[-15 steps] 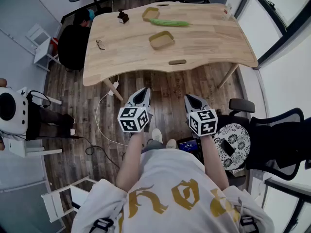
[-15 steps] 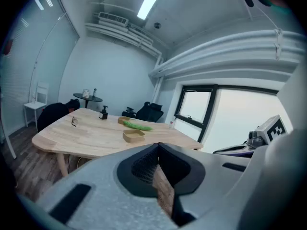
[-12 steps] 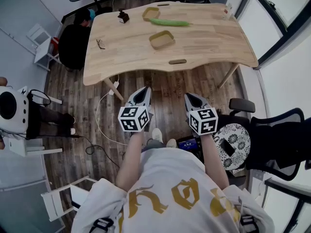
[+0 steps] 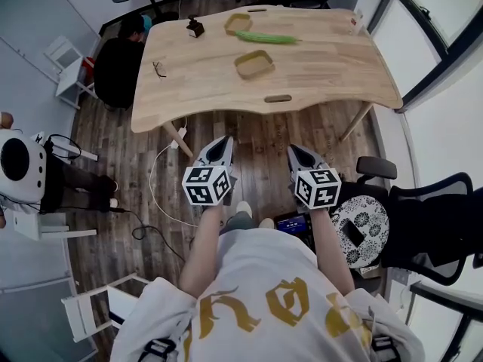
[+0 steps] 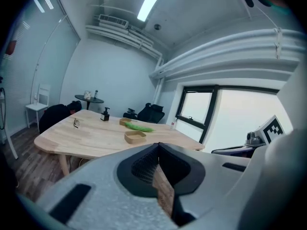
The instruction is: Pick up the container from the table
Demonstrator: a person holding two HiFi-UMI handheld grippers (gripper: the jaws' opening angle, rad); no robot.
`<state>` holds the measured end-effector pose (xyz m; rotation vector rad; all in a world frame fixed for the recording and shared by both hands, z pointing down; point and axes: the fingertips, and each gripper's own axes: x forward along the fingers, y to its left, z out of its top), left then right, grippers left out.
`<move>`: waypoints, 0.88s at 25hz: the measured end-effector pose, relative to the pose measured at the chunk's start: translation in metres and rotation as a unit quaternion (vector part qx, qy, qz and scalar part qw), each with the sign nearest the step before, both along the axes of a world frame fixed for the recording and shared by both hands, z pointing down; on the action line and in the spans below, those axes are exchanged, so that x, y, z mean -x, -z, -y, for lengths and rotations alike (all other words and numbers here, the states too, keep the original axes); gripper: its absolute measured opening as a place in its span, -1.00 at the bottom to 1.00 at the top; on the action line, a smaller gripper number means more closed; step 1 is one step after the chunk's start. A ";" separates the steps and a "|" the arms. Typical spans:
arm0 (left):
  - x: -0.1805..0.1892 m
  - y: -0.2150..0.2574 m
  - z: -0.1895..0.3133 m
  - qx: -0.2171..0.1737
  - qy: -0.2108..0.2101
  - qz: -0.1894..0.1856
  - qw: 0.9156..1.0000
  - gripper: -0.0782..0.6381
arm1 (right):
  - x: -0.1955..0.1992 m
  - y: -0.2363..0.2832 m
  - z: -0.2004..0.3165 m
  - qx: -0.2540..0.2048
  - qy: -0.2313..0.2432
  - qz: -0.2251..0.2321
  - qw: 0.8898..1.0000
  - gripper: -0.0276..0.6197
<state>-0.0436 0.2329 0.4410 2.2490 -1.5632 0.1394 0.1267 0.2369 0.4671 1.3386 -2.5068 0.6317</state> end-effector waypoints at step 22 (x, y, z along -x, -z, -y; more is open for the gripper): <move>0.040 -0.038 0.228 0.035 -0.002 -0.016 0.999 -0.76 | 0.022 -0.035 0.227 0.039 -0.024 -0.004 0.999 -0.88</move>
